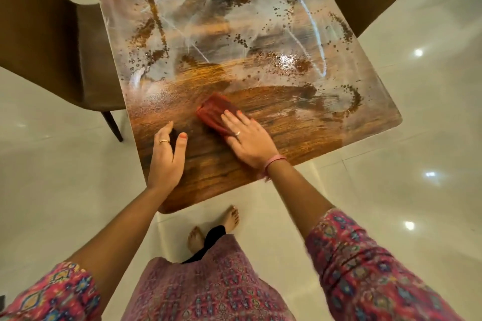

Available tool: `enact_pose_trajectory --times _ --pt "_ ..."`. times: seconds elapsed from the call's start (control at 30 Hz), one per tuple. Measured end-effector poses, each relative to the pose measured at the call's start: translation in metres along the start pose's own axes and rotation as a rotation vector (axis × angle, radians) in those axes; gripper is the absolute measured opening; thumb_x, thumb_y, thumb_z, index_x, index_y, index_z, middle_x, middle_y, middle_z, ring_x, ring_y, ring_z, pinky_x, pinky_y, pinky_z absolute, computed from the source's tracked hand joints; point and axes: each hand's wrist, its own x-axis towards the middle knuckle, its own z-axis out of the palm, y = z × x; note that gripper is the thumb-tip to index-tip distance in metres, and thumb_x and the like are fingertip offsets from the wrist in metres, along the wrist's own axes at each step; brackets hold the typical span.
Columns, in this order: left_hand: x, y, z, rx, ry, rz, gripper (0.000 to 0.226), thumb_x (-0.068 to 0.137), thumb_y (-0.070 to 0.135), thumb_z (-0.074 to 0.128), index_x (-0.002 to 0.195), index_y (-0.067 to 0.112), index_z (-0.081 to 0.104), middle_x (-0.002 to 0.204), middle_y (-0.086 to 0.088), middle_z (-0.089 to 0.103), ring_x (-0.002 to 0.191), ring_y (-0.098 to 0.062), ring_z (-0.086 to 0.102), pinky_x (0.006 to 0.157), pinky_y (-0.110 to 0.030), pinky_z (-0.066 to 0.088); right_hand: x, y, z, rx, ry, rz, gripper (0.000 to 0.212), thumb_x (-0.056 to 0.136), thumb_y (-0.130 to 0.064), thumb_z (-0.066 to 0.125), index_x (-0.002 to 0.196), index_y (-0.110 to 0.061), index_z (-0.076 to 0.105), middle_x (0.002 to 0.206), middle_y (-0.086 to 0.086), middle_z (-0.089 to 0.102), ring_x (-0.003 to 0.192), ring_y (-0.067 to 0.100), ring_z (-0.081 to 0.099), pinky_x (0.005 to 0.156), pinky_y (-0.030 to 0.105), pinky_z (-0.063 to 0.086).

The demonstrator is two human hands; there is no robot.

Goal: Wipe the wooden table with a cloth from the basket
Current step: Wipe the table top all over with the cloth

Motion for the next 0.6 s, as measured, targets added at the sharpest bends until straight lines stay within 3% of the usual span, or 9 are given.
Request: enact_pose_trajectory --times 0.07,0.17,0.27,0.33,0.5,0.6 --pt "0.0 -0.001 0.0 -0.003 -0.008 -0.003 0.05 0.099 0.033 0.04 0.143 0.01 0.035 0.147 -0.007 0.035 0.134 -0.02 0.036 0.107 -0.024 0.026 0.003 0.06 -0.026 0.009 0.101 0.243 0.057 0.097 -0.035 0.032 0.151 -0.022 0.018 0.157 0.001 0.021 0.144 0.025 0.019 0.116 0.048 0.021" --pt "-0.001 -0.002 0.002 -0.002 -0.004 0.0 0.049 0.099 0.032 0.041 0.142 0.01 0.035 0.147 -0.007 0.036 0.134 -0.019 0.036 0.109 -0.024 0.026 -0.008 0.131 -0.064 0.165 0.211 0.741 0.057 0.1 -0.034 0.029 0.152 -0.019 0.009 0.159 0.006 0.011 0.145 0.029 0.012 0.117 0.049 0.011" --pt "0.0 -0.003 0.005 0.013 0.013 -0.005 0.048 0.099 0.034 0.041 0.141 0.012 0.037 0.146 -0.006 0.038 0.133 -0.019 0.037 0.11 -0.027 0.028 0.012 0.128 -0.065 0.209 0.244 1.006 0.058 0.101 -0.035 0.027 0.153 -0.02 0.006 0.161 0.002 0.002 0.147 0.029 0.0 0.117 0.05 0.003" --pt "0.0 -0.002 0.007 0.029 0.04 -0.029 0.047 0.099 0.035 0.04 0.141 0.013 0.039 0.145 -0.006 0.039 0.132 -0.02 0.038 0.108 -0.026 0.027 0.041 0.086 -0.046 0.106 0.256 0.904 0.059 0.1 -0.036 0.029 0.152 -0.022 0.008 0.161 -0.001 0.003 0.147 0.029 0.0 0.115 0.053 0.004" --pt "0.004 0.007 0.009 -0.008 0.101 -0.107 0.046 0.1 0.036 0.036 0.14 0.013 0.039 0.144 -0.006 0.039 0.13 -0.017 0.038 0.102 -0.02 0.026 0.073 -0.051 0.007 -0.075 0.079 0.134 0.058 0.097 -0.038 0.034 0.151 -0.027 0.015 0.16 -0.006 0.009 0.147 0.023 0.005 0.117 0.051 0.008" --pt "0.005 0.01 0.009 -0.059 0.133 -0.132 0.046 0.1 0.035 0.036 0.139 0.012 0.038 0.144 -0.006 0.037 0.129 -0.016 0.039 0.101 -0.018 0.027 0.071 -0.048 0.004 -0.1 -0.043 -0.158 0.056 0.099 -0.035 0.032 0.151 -0.029 0.013 0.159 -0.01 0.009 0.147 0.018 0.004 0.117 0.044 0.004"
